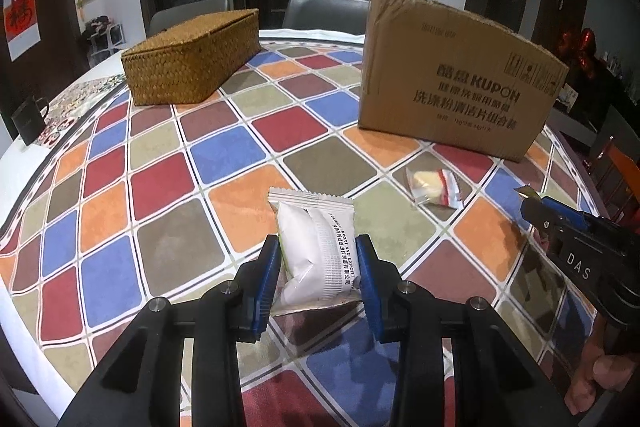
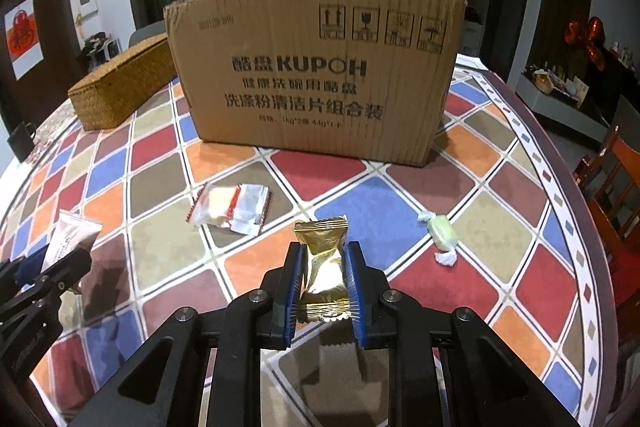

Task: Organize snacks
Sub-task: 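Carry the white packet and gold candy with both tools over the cardboard box, then open both tools to drop the white packet and gold candy into the box, then move both tools back toward the clear red-striped packet and pale green candy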

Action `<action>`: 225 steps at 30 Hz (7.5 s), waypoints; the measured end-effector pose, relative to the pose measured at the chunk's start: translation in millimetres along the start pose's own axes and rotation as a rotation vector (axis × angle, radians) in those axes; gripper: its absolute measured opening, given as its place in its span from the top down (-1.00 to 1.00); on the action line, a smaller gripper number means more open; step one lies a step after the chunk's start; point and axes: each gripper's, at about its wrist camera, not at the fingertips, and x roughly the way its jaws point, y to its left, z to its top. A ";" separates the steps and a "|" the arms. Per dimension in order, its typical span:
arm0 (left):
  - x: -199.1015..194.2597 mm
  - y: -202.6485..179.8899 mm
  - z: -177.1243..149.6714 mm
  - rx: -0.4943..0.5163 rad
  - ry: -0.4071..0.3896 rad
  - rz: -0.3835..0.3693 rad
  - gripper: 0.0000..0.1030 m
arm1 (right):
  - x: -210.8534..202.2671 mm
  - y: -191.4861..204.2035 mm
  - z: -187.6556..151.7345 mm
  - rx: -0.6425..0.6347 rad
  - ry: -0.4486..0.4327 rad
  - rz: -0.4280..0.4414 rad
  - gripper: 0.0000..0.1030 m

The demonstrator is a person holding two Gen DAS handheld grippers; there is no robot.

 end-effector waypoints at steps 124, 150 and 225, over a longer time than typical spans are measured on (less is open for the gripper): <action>39.5 -88.0 215.0 0.167 -0.194 -0.123 0.27 | -7.4 -40.4 183.8 0.060 -0.266 -0.011 0.56; 28.3 -83.8 206.1 0.150 -0.214 -0.086 -0.65 | -16.4 -44.9 177.6 0.068 -0.292 -0.062 -0.21; 1.5 -99.1 96.9 0.189 -0.120 -0.107 -0.72 | -64.3 -67.6 74.4 0.064 -0.217 -0.173 -0.45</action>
